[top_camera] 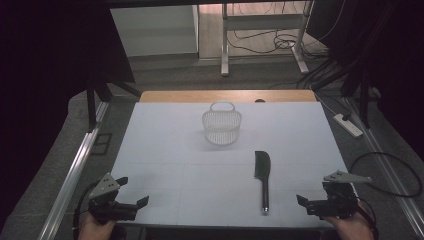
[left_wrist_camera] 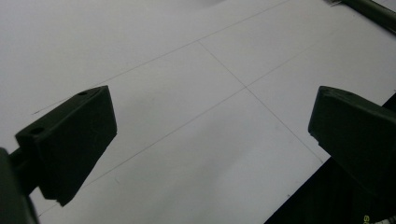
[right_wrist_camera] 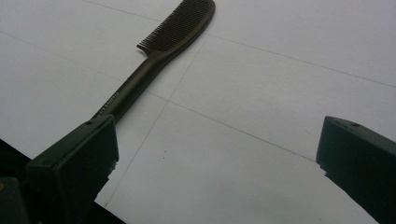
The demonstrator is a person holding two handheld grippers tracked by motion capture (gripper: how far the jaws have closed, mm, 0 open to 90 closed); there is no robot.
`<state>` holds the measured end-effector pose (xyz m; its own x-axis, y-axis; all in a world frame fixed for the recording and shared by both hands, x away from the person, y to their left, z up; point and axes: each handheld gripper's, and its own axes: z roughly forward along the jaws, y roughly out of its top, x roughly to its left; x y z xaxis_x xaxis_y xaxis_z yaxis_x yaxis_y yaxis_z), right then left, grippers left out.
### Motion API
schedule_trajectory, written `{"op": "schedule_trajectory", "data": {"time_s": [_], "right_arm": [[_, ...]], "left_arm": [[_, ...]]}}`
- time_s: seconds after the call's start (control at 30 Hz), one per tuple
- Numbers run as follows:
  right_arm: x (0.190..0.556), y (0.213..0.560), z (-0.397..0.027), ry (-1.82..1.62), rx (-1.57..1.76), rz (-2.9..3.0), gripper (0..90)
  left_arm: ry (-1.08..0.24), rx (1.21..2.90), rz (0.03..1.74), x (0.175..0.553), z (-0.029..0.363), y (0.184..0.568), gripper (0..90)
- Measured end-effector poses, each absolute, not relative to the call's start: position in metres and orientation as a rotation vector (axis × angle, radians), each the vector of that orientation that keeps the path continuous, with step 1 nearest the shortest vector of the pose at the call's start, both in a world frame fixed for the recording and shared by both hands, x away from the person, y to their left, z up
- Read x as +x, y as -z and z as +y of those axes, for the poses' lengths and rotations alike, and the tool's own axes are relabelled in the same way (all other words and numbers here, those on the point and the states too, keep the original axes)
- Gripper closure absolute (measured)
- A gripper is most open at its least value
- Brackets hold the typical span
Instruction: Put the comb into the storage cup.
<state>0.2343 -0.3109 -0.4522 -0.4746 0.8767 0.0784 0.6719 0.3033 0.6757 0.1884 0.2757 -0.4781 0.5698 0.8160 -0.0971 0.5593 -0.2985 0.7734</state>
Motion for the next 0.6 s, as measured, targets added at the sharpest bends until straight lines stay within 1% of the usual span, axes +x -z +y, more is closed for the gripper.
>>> {"op": "schedule_trajectory", "data": {"time_s": [0.6], "right_arm": [[0.2393,0.4464,-0.3058,-1.014,1.366,2.314,0.0]], "left_arm": [[-0.409,1.994,1.104,0.1881,0.2755,0.478,1.0]]}}
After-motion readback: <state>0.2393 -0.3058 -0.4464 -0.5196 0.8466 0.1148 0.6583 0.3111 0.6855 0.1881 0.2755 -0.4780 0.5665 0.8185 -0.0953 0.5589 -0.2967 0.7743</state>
